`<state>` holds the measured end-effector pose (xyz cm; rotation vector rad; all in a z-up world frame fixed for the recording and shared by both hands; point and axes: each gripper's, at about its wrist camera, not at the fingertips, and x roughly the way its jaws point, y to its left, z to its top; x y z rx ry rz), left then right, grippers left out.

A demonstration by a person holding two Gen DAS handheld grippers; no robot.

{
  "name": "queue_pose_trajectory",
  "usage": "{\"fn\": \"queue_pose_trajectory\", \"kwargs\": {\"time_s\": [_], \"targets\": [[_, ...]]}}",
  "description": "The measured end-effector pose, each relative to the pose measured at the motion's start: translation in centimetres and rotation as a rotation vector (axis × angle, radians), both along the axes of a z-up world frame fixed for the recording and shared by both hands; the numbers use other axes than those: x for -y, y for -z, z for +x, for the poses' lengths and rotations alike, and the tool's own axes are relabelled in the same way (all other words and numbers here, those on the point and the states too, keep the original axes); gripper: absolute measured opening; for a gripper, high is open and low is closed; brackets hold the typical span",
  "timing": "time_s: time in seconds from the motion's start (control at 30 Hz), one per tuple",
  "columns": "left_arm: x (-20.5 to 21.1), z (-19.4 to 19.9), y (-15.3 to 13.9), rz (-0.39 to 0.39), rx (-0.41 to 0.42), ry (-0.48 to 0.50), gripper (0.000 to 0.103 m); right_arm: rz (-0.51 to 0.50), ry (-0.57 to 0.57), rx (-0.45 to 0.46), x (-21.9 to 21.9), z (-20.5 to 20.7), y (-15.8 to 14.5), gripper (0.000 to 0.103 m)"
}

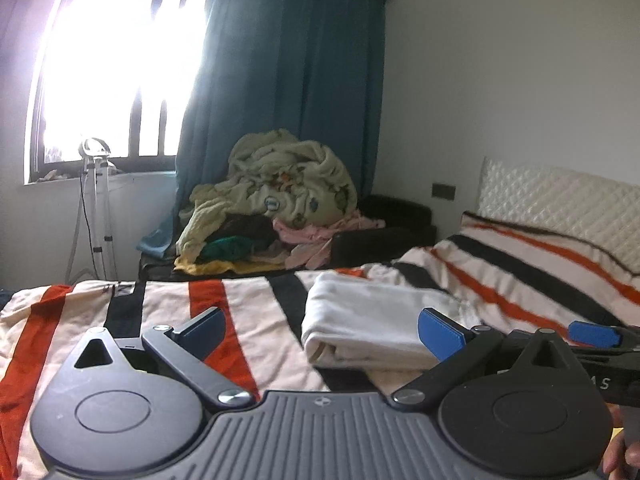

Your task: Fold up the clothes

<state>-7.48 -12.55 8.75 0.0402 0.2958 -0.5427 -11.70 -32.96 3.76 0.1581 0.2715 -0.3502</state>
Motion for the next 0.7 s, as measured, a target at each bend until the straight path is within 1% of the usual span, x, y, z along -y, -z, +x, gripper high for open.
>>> {"fn": "queue_pose_trajectory", "kwargs": {"time_s": [0.07, 0.13, 0.27, 0.4, 0.7], "targets": [[0.0, 0.6, 0.7, 0.007, -0.016, -0.009, 0.103, 0.016, 0.005, -0.024, 0.2, 0.7, 0.7, 0.091], [0.0, 1.1, 1.4, 0.012, -0.032, -0.015, 0.103, 0.012, 0.013, -0.024, 0.1, 1.1, 0.8, 0.091], [0.2, 1.8, 2.3, 0.035, -0.041, -0.030, 0.103, -0.040, 0.029, -0.008, -0.8, 1.5, 0.8, 0.091], [0.1, 1.9, 2.7, 0.037, -0.042, -0.038, 0.103, -0.105, 0.060, 0.020, -1.7, 1.5, 1.3, 0.091], [-0.1, 1.9, 2.8, 0.038, -0.034, -0.042, 0.103, -0.086, 0.046, 0.005, -1.5, 1.9, 1.5, 0.091]]}}
